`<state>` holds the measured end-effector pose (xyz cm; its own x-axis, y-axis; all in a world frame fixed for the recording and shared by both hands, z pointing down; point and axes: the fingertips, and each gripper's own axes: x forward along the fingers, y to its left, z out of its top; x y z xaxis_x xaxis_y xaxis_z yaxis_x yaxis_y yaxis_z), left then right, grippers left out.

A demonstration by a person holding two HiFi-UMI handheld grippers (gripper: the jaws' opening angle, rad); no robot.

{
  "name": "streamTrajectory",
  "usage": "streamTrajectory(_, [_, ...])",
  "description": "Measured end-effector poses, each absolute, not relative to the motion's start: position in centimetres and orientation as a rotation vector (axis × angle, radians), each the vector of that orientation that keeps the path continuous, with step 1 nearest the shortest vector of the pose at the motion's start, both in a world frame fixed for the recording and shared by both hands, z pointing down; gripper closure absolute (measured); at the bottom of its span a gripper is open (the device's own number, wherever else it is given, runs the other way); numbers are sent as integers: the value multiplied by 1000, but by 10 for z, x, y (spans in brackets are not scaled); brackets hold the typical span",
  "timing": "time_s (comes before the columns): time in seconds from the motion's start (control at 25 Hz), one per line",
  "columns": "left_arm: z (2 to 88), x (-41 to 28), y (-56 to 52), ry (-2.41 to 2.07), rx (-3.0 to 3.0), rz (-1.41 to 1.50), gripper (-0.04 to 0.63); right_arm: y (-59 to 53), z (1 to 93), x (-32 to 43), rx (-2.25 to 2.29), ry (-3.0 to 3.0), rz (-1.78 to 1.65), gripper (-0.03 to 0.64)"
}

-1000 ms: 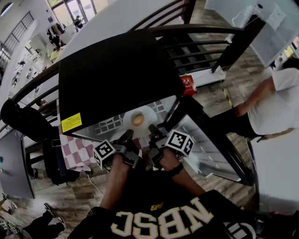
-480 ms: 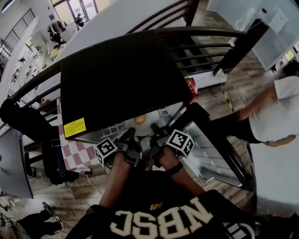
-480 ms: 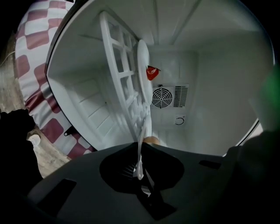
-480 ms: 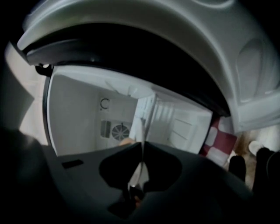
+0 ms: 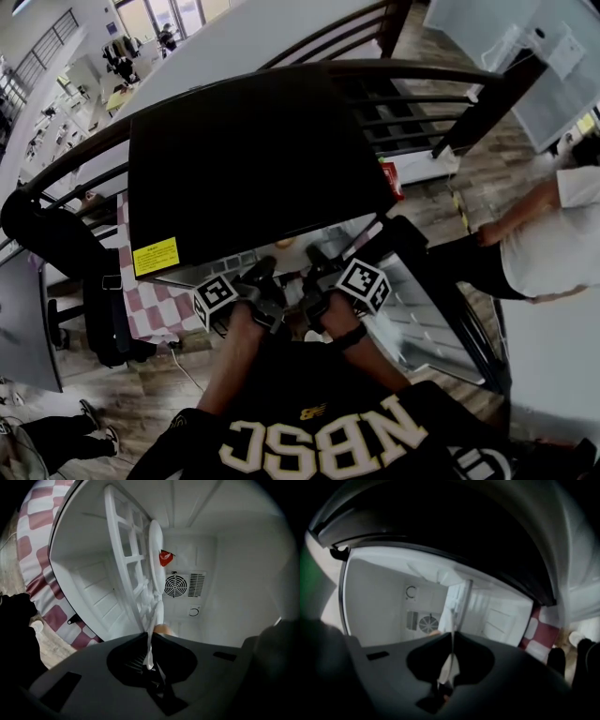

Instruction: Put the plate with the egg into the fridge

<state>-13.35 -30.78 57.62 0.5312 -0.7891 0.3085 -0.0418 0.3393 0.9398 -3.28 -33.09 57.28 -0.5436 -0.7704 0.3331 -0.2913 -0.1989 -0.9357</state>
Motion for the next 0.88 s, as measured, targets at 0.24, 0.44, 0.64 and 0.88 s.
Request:
streamTrajectory(0.24, [576,-133,-309,-902,1130,-582,557,-333,573,-33,-1247,1698,-1794,586])
streamTrajectory(0.44, [574,-134,-308,-909,1132,-626,555,-332,571,-32,-1193,1675,-1791,586])
streamTrajectory(0.64, [564,-134,-312,-888,1200,-661,509,-333,562,-36,-1144,1766,-1716,573])
streamTrajectory(0.88, [556,-129,-308,-876,1243,-664,391,-332,549,-43,-1113,1885,-1668,422])
